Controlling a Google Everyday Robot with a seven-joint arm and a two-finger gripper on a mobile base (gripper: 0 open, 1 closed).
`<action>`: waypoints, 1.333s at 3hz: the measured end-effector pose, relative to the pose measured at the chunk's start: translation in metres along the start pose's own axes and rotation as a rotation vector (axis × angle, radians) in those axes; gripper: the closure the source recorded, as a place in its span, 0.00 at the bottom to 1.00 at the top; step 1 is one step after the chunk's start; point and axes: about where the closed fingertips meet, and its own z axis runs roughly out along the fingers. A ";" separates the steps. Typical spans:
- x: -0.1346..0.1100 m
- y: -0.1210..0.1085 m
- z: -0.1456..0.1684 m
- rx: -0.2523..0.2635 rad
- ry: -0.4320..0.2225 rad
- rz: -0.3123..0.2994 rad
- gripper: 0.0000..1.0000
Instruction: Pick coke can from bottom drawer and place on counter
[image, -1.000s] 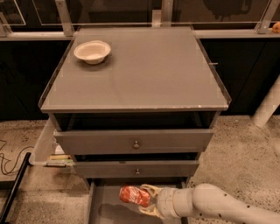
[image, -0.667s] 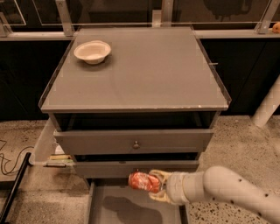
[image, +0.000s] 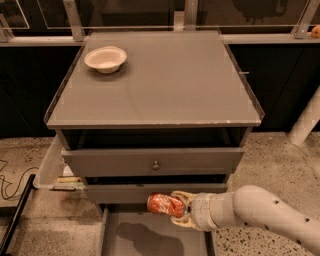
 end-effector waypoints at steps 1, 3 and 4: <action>0.000 -0.003 -0.018 0.033 0.009 0.016 1.00; -0.030 -0.029 -0.143 0.196 -0.027 -0.031 1.00; -0.048 -0.056 -0.221 0.255 -0.019 -0.072 1.00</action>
Offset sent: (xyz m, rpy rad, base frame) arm -0.0255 -0.1005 0.1294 0.0831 -0.1725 -0.1748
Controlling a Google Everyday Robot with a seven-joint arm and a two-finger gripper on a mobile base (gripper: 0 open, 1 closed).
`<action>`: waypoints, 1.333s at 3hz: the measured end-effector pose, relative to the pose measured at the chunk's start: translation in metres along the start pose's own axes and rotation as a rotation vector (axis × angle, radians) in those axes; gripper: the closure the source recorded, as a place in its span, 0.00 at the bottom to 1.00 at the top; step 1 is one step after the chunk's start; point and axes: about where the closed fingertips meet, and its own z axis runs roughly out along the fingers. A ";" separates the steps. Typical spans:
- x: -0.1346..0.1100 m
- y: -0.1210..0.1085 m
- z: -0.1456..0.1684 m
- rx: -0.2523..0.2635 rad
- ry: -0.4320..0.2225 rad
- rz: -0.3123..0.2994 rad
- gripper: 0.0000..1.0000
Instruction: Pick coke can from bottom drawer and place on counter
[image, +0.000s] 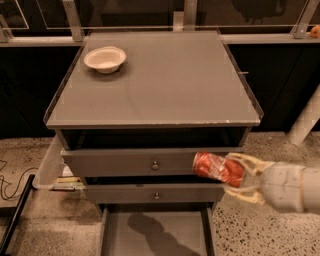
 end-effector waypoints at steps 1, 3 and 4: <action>-0.025 -0.054 -0.045 0.000 0.024 -0.056 1.00; -0.063 -0.138 -0.048 0.016 0.005 -0.133 1.00; -0.063 -0.138 -0.047 0.016 0.000 -0.134 1.00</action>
Offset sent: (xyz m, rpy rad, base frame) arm 0.1265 -0.0185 0.1800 -0.0998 -0.0954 0.0792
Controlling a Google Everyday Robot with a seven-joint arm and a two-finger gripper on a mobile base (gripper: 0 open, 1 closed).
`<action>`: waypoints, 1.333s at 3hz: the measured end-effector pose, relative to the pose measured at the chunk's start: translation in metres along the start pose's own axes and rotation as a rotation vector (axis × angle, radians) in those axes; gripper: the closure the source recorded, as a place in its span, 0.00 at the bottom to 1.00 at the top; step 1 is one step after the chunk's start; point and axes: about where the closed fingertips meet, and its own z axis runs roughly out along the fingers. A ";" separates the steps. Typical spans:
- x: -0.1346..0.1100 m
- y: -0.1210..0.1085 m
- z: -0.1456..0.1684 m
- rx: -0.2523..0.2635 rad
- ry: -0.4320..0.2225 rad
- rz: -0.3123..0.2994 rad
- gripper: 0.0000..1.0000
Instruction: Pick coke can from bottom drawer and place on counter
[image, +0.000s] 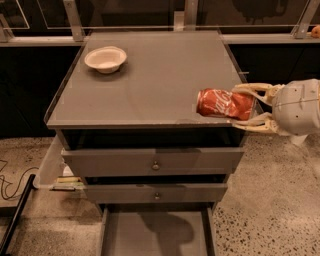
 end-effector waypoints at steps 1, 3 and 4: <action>0.002 -0.026 0.024 0.001 -0.059 -0.035 1.00; 0.010 -0.101 0.098 -0.027 -0.178 -0.086 1.00; 0.012 -0.119 0.130 -0.073 -0.223 -0.075 1.00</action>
Offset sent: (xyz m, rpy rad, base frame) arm 0.1692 0.0594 0.0098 0.1034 -0.0870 0.2376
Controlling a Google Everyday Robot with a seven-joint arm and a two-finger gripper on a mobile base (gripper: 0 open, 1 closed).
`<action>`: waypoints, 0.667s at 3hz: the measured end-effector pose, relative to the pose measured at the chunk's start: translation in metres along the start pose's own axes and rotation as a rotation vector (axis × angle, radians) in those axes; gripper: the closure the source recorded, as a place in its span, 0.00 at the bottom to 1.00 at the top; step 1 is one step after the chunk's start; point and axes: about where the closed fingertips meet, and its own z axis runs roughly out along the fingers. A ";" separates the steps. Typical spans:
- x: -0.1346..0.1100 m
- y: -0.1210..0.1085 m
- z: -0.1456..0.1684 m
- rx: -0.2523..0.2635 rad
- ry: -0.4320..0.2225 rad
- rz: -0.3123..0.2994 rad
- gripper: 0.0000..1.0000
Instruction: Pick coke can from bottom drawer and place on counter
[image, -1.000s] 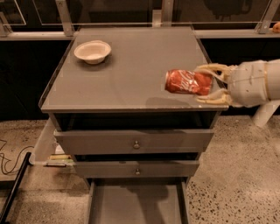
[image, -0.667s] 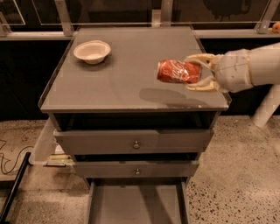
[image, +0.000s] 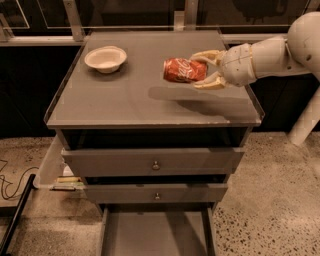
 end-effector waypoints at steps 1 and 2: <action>0.020 -0.008 0.022 -0.023 0.039 0.106 1.00; 0.033 -0.007 0.041 -0.042 0.055 0.241 1.00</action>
Offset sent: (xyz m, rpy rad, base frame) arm 0.0510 0.0130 -0.0535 0.0546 0.3537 -0.2130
